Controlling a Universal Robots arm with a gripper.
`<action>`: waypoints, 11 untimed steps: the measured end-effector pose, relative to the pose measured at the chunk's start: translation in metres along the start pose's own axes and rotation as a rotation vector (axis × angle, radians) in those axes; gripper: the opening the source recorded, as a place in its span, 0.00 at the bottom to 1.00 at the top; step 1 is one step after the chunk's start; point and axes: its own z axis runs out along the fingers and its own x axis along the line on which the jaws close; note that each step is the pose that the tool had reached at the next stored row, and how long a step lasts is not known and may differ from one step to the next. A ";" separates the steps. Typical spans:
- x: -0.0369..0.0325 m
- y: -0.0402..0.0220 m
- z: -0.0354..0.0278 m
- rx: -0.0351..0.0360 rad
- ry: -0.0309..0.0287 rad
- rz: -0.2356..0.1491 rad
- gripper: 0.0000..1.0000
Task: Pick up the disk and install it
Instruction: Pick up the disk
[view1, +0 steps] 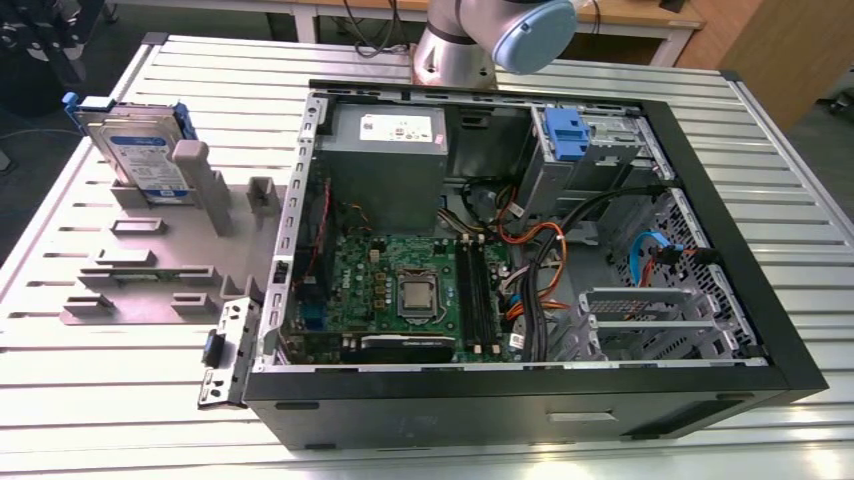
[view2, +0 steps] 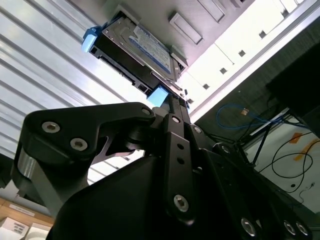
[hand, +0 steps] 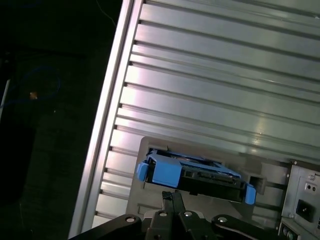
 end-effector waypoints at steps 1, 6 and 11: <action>0.0000 0.0000 0.0000 0.0001 0.0002 -0.005 0.11; 0.0000 0.0000 0.0000 0.0004 0.0012 -0.028 0.11; 0.0000 0.0000 0.0000 0.0008 0.0019 -0.046 0.11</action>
